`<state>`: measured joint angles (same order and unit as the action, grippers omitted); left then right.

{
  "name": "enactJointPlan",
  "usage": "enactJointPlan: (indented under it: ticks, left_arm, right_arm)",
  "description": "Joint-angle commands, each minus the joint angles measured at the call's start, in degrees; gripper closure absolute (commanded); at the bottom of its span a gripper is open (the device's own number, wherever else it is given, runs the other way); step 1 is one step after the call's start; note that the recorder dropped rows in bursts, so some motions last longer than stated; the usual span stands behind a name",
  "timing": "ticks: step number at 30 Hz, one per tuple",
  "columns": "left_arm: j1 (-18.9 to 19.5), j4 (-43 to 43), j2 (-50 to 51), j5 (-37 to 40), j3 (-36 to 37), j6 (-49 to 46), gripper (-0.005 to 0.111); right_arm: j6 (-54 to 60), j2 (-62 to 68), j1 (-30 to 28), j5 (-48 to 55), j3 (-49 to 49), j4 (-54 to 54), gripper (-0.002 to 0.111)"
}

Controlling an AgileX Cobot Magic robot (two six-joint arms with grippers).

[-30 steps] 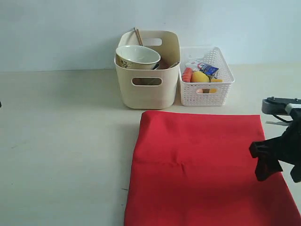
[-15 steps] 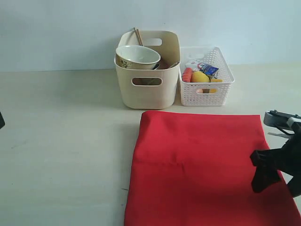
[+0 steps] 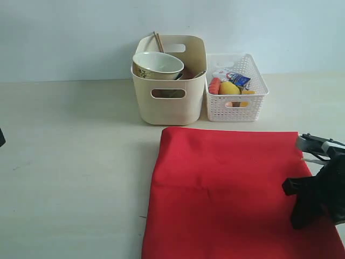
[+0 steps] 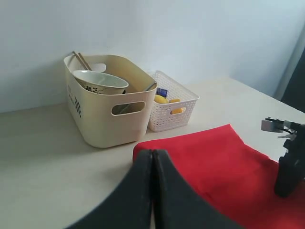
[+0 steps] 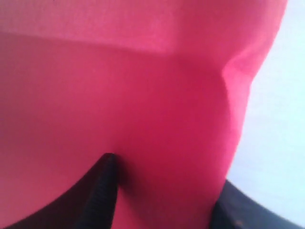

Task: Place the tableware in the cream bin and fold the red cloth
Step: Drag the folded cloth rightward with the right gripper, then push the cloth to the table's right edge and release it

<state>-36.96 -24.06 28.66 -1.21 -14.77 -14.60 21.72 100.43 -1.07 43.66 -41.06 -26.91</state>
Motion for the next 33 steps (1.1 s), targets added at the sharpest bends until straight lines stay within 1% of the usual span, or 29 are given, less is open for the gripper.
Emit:
enactJointPlan:
  ticks: [1, 3, 4, 6, 10, 14, 16, 20, 26, 33]
  left_arm:
    - [-0.42, 0.17, -0.29, -0.84, 0.08, 0.03, 0.107]
    - [-0.42, -0.37, -0.29, -0.96, 0.08, 0.03, 0.107]
    - [-0.42, -0.53, -0.29, -0.96, 0.08, 0.03, 0.107]
    - [-0.42, -0.65, -0.29, -0.96, 0.08, 0.13, 0.107]
    - [-0.42, -0.52, -0.29, -0.45, 0.08, 0.11, 0.107]
    - [-0.42, -0.52, -0.29, -0.45, 0.08, 0.11, 0.107]
    - [-0.42, -0.52, -0.29, -0.45, 0.08, 0.11, 0.107]
    - [-0.42, -0.52, -0.29, -0.45, 0.08, 0.11, 0.107]
    - [-0.42, -0.52, -0.29, -0.45, 0.08, 0.11, 0.107]
    - [-0.42, -0.52, -0.29, -0.45, 0.08, 0.11, 0.107]
  right_arm:
    - [1.54, 0.29, -0.24, -1.62, 0.13, -0.07, 0.093]
    - [0.82, 0.29, -0.24, -2.50, 0.13, 1.84, 0.106]
    - [-0.21, 0.29, -0.24, -3.30, 0.13, 2.98, 0.108]
    - [-2.13, 0.29, -0.24, -3.74, 0.02, 5.64, 0.108]
    - [-12.09, 0.29, -0.36, -3.65, -1.66, 15.90, 0.108]
    - [-21.72, 0.29, -0.60, 0.17, -4.15, 27.40, 0.108]
    - [-24.88, 0.29, -1.86, 2.64, -5.40, 30.29, 0.108]
    - [-24.86, 0.29, -6.50, 5.97, -6.59, 32.65, 0.108]
    - [-24.38, 0.29, -15.94, 5.93, -7.27, 33.70, 0.108]
    - [-23.25, 0.55, -24.75, 7.25, -13.50, 34.74, 0.108]
